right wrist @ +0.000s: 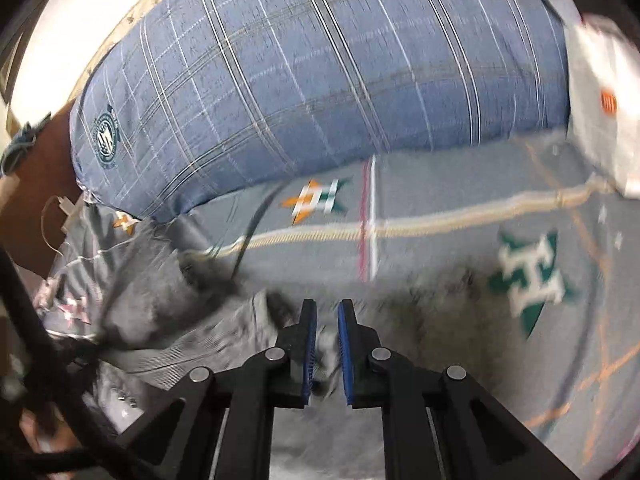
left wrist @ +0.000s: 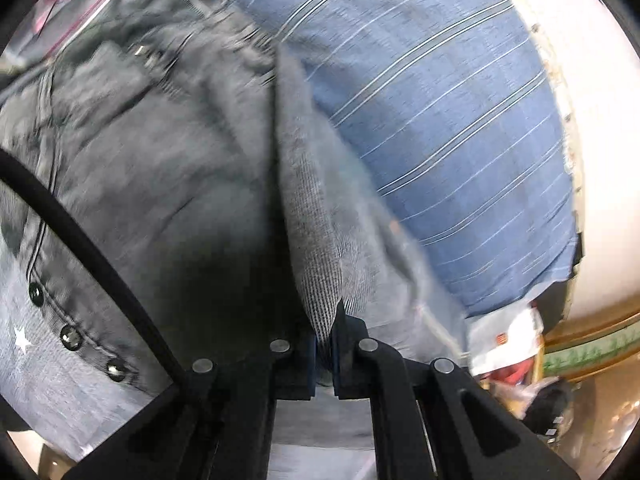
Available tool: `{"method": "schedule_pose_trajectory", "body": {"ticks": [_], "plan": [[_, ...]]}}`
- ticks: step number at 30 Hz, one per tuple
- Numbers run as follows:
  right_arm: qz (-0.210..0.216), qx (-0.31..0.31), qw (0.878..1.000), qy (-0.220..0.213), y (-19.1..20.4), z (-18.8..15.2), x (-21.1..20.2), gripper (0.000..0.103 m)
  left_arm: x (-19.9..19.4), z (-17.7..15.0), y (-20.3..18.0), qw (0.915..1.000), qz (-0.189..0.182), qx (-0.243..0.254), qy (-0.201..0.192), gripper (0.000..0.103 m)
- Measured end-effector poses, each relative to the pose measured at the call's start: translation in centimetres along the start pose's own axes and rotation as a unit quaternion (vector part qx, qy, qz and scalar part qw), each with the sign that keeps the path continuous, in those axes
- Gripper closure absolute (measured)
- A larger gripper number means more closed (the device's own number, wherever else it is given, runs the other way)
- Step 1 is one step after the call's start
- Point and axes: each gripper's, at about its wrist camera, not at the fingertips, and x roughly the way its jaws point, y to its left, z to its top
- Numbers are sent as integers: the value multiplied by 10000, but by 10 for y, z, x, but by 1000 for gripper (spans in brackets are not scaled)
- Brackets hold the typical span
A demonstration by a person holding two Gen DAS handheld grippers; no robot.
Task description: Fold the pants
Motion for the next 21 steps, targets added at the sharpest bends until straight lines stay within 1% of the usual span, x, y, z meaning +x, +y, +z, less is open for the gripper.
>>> {"method": "schedule_pose_trajectory", "body": {"ticks": [2,3,4,5,6,8,10,11,13,14,16,17,18,19,20,21], "plan": [[261,178,9995,14,3,-15,3,91,6,-3,10,9998,-144,146,11,98],[471,165,9987,77,8,-25,5,86,6,-4,12,9992,-160,348,-70,98],[539,159,9983,123,12,-32,6,81,7,-5,13,9988,-176,445,-77,98],[606,178,9979,150,15,-38,8,55,10,-5,14,9982,-250,552,-27,98],[668,274,9972,167,16,-45,13,26,12,-5,15,9981,-258,567,18,98],[750,485,9958,181,16,-49,21,24,16,-1,17,9985,-217,490,62,98],[1149,834,9892,353,12,-47,34,24,15,0,21,9988,-246,395,123,98],[1217,1049,9862,401,8,-48,40,24,12,-2,21,9988,-246,398,135,98],[1025,1400,9838,454,-2,-51,49,24,10,-1,22,9986,-228,451,121,98],[908,1544,9824,536,-5,-53,55,27,8,-1,23,9987,-230,437,100,98],[858,1762,9798,397,-8,-55,54,29,10,1,25,9988,-260,390,122,98],[742,1715,9818,323,-6,-55,51,30,10,1,25,9988,-259,399,125,98],[508,1639,9850,205,-5,-55,47,34,11,1,24,9988,-226,427,100,98],[344,1584,9867,151,-4,-55,44,36,11,1,24,9988,-198,435,90,98],[309,1561,9872,141,-4,-56,44,37,13,2,24,9989,-179,428,100,98],[378,1538,9873,156,-5,-55,44,37,15,1,25,9989,-168,420,128,98]]}}
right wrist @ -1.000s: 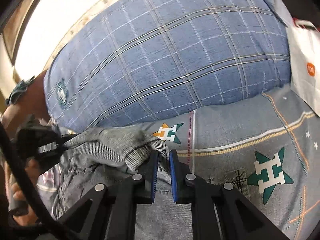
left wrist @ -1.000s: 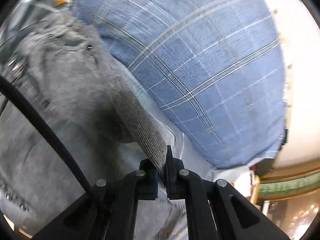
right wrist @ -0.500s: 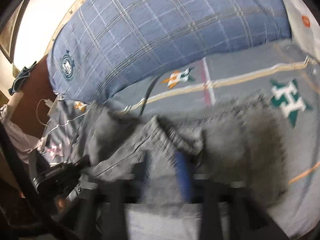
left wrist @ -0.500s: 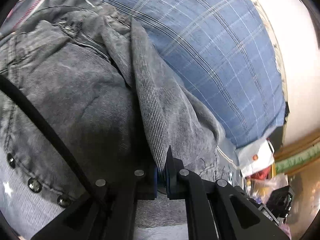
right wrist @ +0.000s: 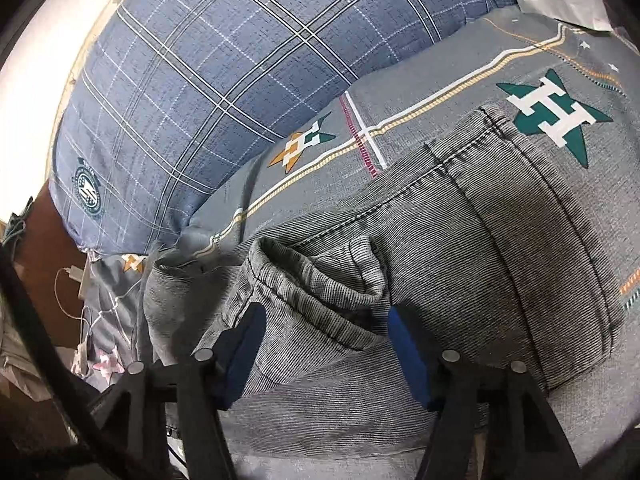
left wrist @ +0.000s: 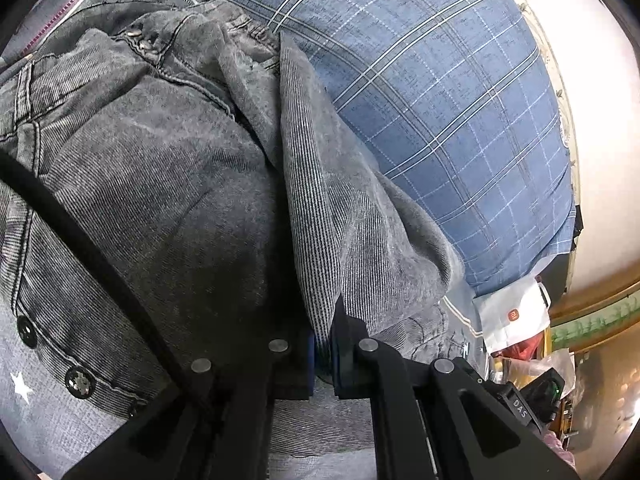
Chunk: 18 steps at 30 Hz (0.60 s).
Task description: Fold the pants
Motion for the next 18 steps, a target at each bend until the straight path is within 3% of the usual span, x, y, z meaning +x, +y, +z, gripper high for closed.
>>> {"method": "schedule_pose_trajectory", "body": {"ticks": [2,6,8,11,14,16,18], "plan": [[92,-109,9998,169,2,1,8,37,4,1,-1,10000,48,24,12,98],[-662,-853,9940,165,21,-1,18,89,7,1,-4,9999,-22,77,95,98],[-472,-920,9946,69,27,0,11,93,2,-1,-11,9996,-146,218,48,98],[-470,-1381,9880,-499,49,8,-18,94,-17,-9,-38,9955,-628,690,-170,98],[-130,-2013,9696,-1385,67,17,-61,94,-28,-22,-56,9900,-972,1012,-171,98],[-504,-2165,9630,-1526,61,19,-73,94,-20,-33,-62,9894,-832,1188,16,98],[-554,-1787,9745,-1235,33,24,-65,94,-1,-42,-60,9899,-606,1229,368,98]]}}
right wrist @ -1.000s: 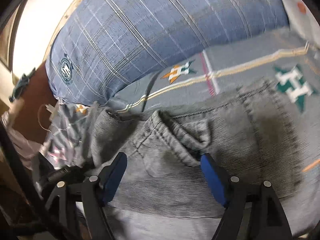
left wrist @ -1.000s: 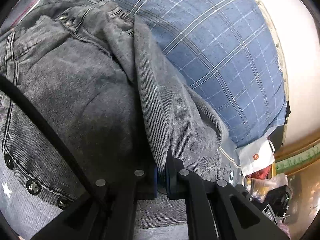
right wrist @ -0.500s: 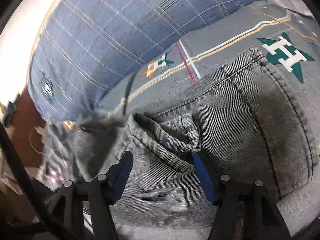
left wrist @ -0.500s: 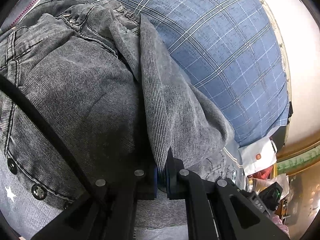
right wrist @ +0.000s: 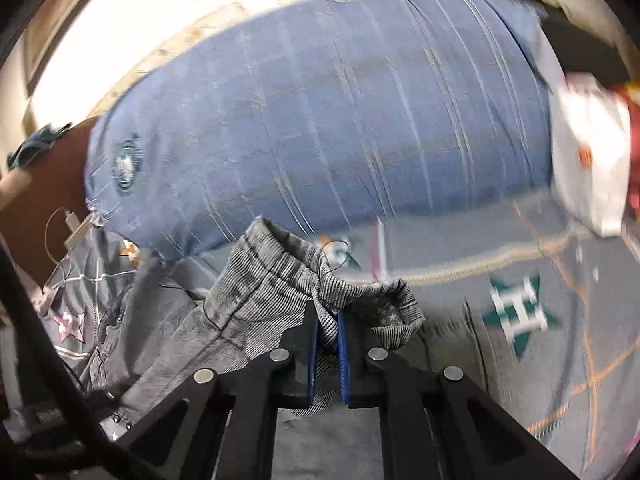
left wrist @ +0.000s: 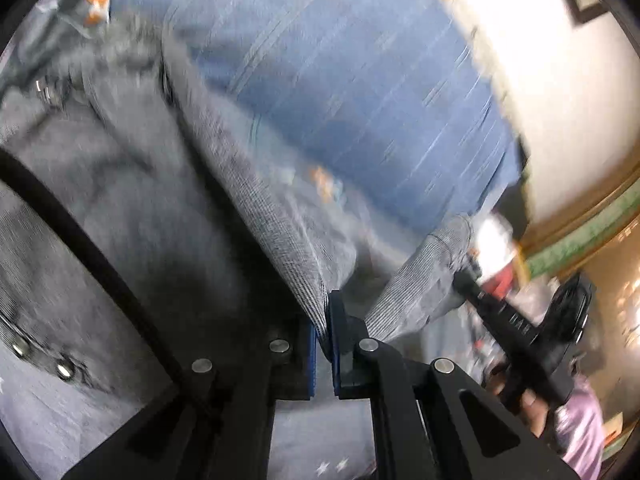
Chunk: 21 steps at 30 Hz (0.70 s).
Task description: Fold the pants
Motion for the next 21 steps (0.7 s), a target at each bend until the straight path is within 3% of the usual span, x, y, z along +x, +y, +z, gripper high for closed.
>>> {"method": "schedule_pose_trajectory", "body": {"ticks": [2,4,7,8,9,11,13,15,18,21], "plan": [[-111,576,9968,544,-27,-14,22,90,22,-12,7,9989,252,-129,386,98],[-254,883,9920,870,-38,-20,33,89,29,-18,8,9980,390,-127,474,98],[-332,884,9934,647,-31,-16,22,78,27,-17,2,9979,504,61,405,98],[-423,946,9935,467,-28,-15,12,68,26,-16,2,9977,556,109,376,98],[-449,1032,9930,366,-25,-14,3,46,24,-17,3,9977,553,99,370,98],[-501,1179,9915,231,-19,-17,-14,29,26,-15,6,9978,503,25,423,98],[-642,1294,9894,163,-6,-16,-21,29,29,-16,6,9975,529,11,464,98],[-505,1368,9886,377,4,-18,-18,29,26,-17,6,9975,474,-39,516,98],[-129,1274,9838,1257,22,-11,29,29,24,-17,1,9975,479,9,522,98],[-507,1245,9731,1870,26,-3,81,29,24,-18,1,9975,471,22,529,98]]}}
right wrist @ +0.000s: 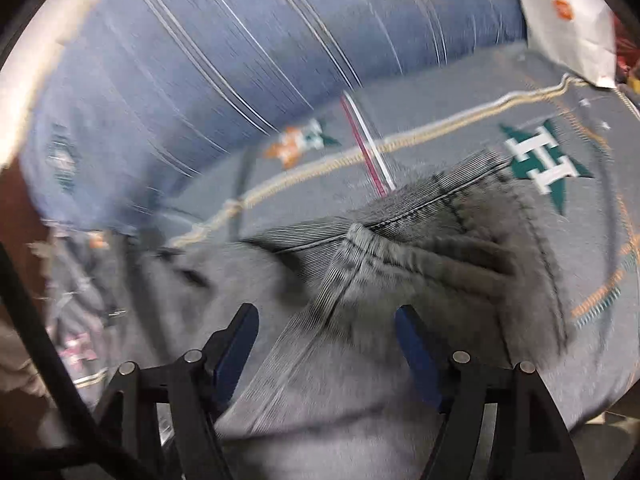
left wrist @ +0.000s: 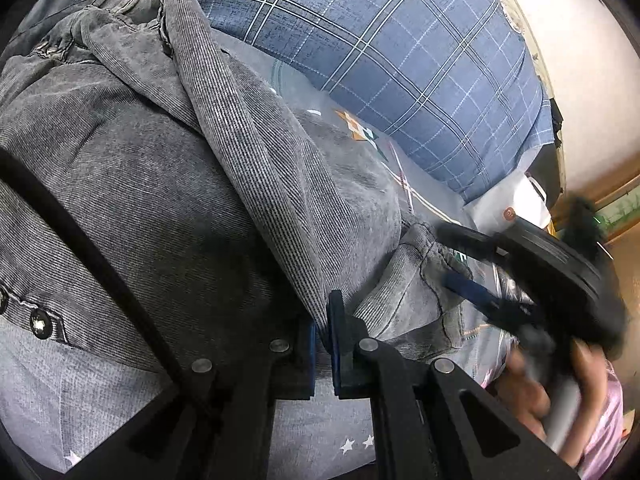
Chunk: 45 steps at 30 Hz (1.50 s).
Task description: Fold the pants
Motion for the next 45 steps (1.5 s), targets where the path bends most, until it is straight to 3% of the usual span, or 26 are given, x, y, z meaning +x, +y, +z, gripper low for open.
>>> {"method": "schedule_pose_trajectory", "body": {"ticks": [2,4,5,6,10,15,19,23,25,27,29,33,36,42,44,45], "plan": [[-377,79,9990,230,4,14,25,32,2,1,-1,10000,-15,4,19,98],[-842,-45,9959,312,9,19,42,46,3,0,-1,10000,-61,14,63,98],[-1056,-178,9940,229,13,18,43,63,3,0,-1,9999,-78,16,85,98],[-1195,-345,9922,99,19,15,40,92,3,0,-2,9999,-92,24,91,98],[-549,-135,9977,-383,3,13,3,91,1,4,-2,9994,-300,-52,144,97],[169,-258,9958,-868,6,37,-34,92,1,39,-4,9939,-815,-651,361,98],[1137,-496,9819,-1433,31,79,-82,92,-36,86,-38,9929,-997,-570,-312,98],[1389,-738,9674,-1984,36,89,-125,92,-54,96,-74,9933,-878,-204,-723,98],[1413,-667,9667,-2029,20,81,-124,92,-44,80,-82,9948,-688,8,-754,98],[1312,-366,9737,-1825,-9,67,-105,92,-21,55,-81,9970,-480,127,-600,98],[1090,213,9816,-1556,-49,49,-75,92,2,34,-77,9987,-339,139,-362,98],[710,1221,9841,-1080,-107,8,-38,92,38,-11,-67,9998,-84,164,5,98],[510,1340,9853,-934,-108,-4,-39,92,39,-20,-63,9997,6,247,44,98],[310,1416,9819,-1215,-108,-36,-68,92,27,-21,-64,9992,4,402,43,97],[88,1409,9851,-987,-114,-40,-57,91,33,-24,-63,9986,95,515,124,97],[-45,1497,9864,-670,-121,-41,-41,91,36,-25,-62,9984,117,528,159,97]]}}
